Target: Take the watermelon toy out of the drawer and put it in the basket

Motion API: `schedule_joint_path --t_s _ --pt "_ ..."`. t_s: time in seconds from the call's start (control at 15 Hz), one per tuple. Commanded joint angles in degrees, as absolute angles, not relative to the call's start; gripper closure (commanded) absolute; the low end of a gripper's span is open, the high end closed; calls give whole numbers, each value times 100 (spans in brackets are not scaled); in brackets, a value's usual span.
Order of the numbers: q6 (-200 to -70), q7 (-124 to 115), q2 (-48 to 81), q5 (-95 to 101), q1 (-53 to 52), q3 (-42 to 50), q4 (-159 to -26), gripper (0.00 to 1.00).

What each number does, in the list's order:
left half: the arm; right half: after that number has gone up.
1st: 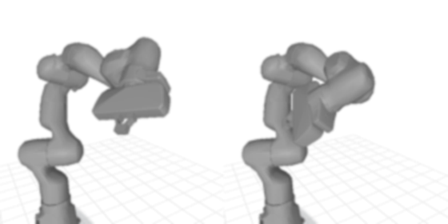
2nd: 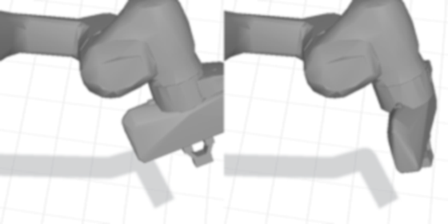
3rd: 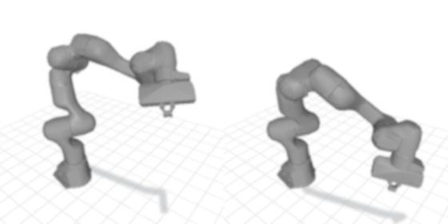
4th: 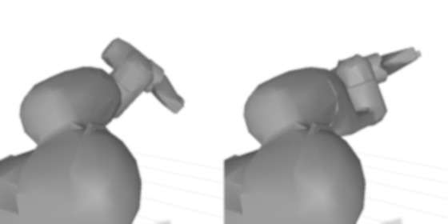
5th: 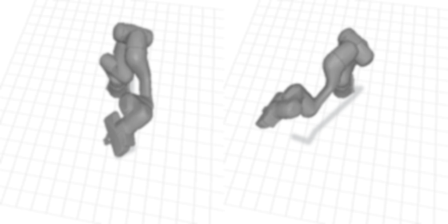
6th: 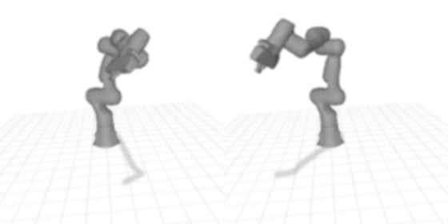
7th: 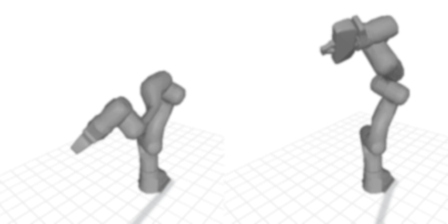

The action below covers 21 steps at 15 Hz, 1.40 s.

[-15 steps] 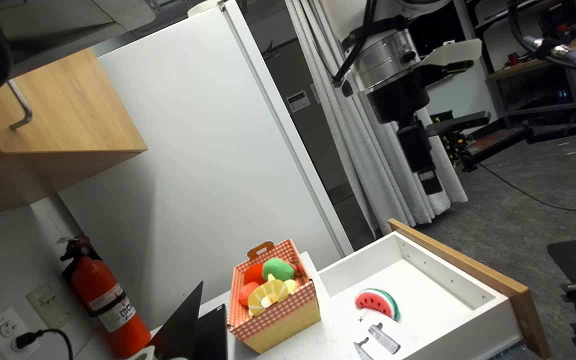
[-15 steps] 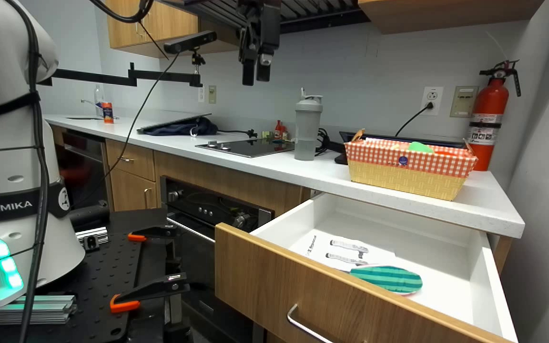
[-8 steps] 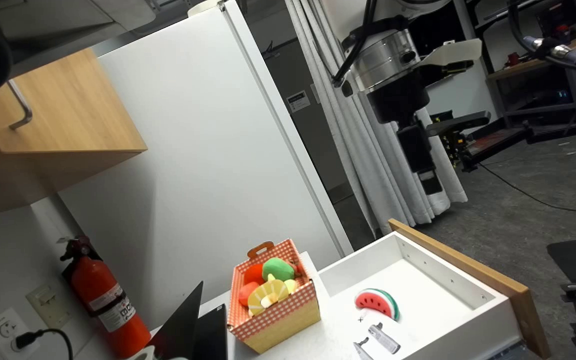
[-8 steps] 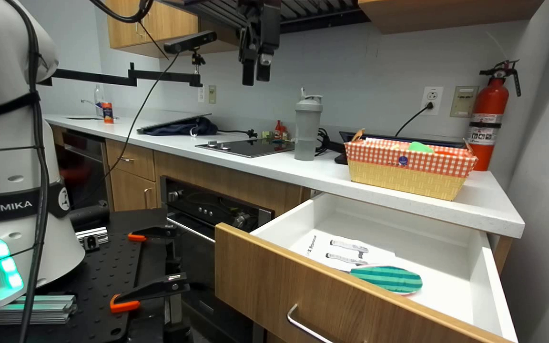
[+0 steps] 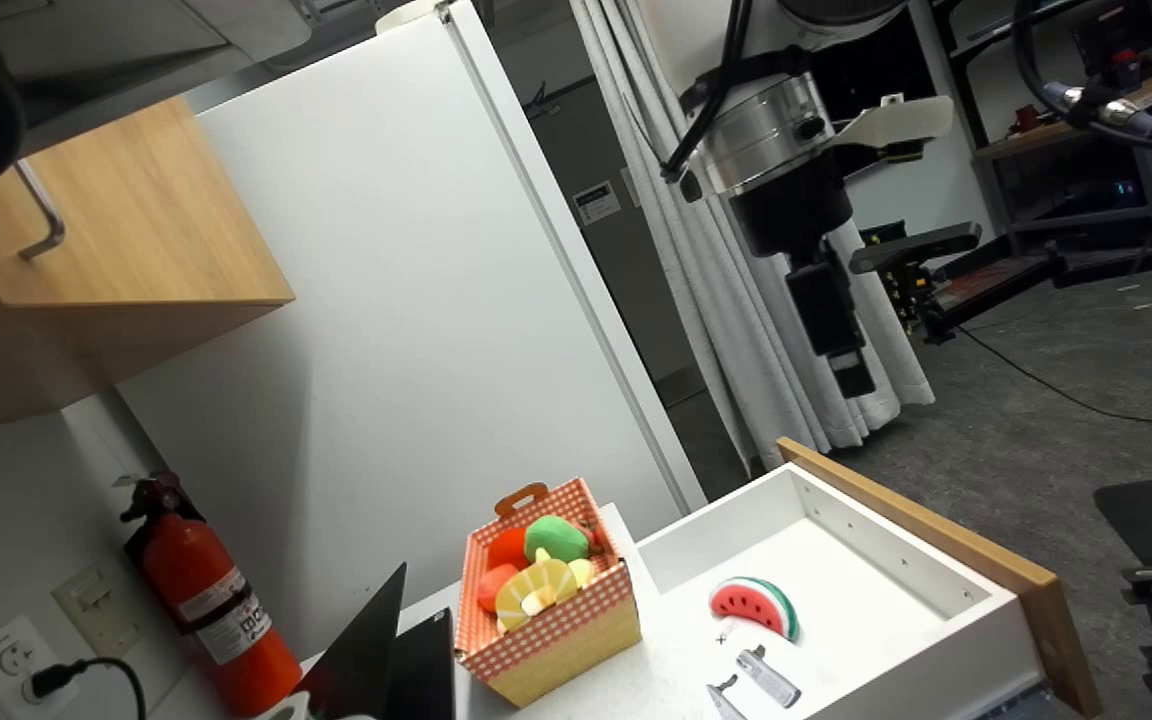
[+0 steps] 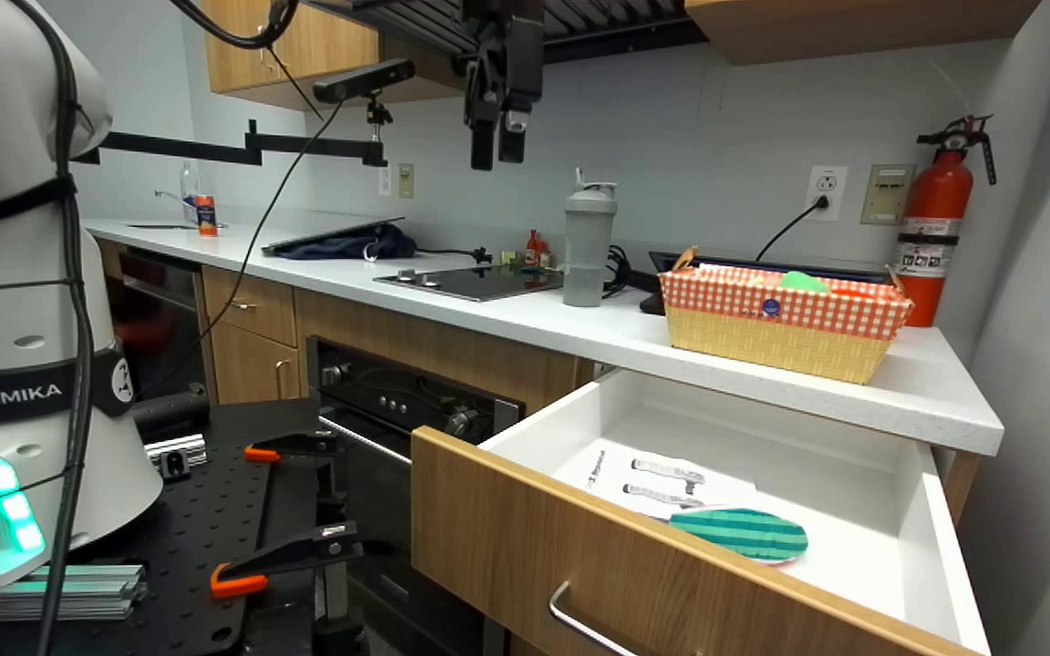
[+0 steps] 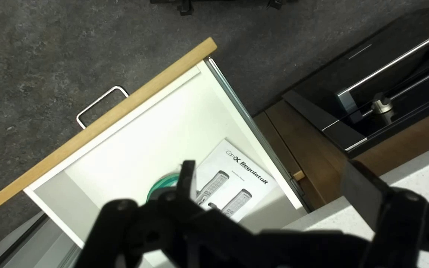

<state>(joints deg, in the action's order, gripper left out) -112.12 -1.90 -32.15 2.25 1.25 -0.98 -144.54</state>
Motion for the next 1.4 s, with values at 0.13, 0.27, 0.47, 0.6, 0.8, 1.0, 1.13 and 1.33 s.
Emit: schedule_joint_path --t_s 0.13,0.27,0.47,0.6,0.8,1.0,1.13,1.33 --pt "-11921 -573 -2860 453 326 -103 -14413 0" --pt "-12122 -689 -2710 530 430 -85 -14382 0" --pt "-12408 -910 -2438 739 643 -29 -14324 0" --pt "-12545 -1051 -2261 867 771 7 -14275 0" --pt "-12717 -1224 -1963 1017 928 72 -14170 0" --pt "-12895 -1398 -1636 1159 1033 129 -14015 0" --pt "-12996 -1522 -1386 1222 1077 158 -13866 0" --pt "-13145 -1745 -975 1336 1109 208 -13616 0"
